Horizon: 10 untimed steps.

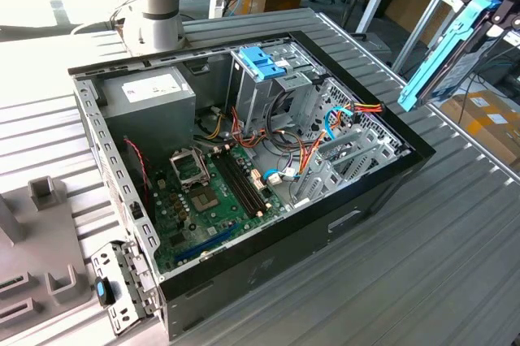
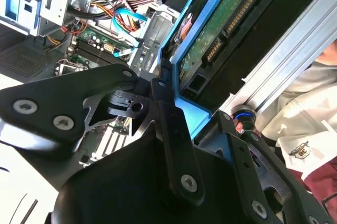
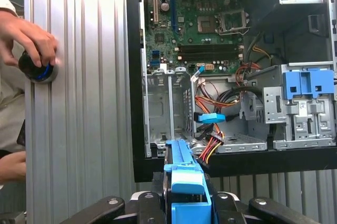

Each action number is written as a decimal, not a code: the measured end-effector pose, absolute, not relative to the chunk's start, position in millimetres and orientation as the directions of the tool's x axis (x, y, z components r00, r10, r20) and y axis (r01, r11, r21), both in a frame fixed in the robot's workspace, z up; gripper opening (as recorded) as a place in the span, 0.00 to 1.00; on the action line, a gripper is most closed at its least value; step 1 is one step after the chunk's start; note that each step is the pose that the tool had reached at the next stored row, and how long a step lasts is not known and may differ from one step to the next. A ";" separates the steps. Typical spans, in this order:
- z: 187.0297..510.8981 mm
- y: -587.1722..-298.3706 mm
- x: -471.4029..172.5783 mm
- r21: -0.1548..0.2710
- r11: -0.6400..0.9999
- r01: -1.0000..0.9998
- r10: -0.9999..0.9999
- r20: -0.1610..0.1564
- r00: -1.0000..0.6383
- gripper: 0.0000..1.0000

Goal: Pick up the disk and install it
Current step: 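Insert the disk into the insertion slot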

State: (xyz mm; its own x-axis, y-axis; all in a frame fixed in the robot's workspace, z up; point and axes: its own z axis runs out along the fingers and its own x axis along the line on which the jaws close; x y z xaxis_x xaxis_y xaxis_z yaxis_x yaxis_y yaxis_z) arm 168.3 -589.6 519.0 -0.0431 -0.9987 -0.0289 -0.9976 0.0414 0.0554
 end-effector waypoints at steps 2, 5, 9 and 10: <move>519.0 -589.6 167.4 0.055 0.041 -0.998 -0.999 -0.029 -0.043 0.37; 519.0 -589.6 166.7 0.055 0.041 -0.998 -0.999 -0.029 -0.043 0.37; 519.0 -589.6 165.3 0.055 0.041 -0.998 -0.999 -0.029 -0.043 0.37; 519.0 -589.6 164.7 0.055 0.041 -0.998 -0.999 -0.029 -0.043 0.37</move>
State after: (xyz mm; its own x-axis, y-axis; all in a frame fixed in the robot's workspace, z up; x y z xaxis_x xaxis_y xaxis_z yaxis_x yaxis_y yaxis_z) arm 164.7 -589.6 519.0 -0.0431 -0.9987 -0.0289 -0.9976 0.0414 0.0554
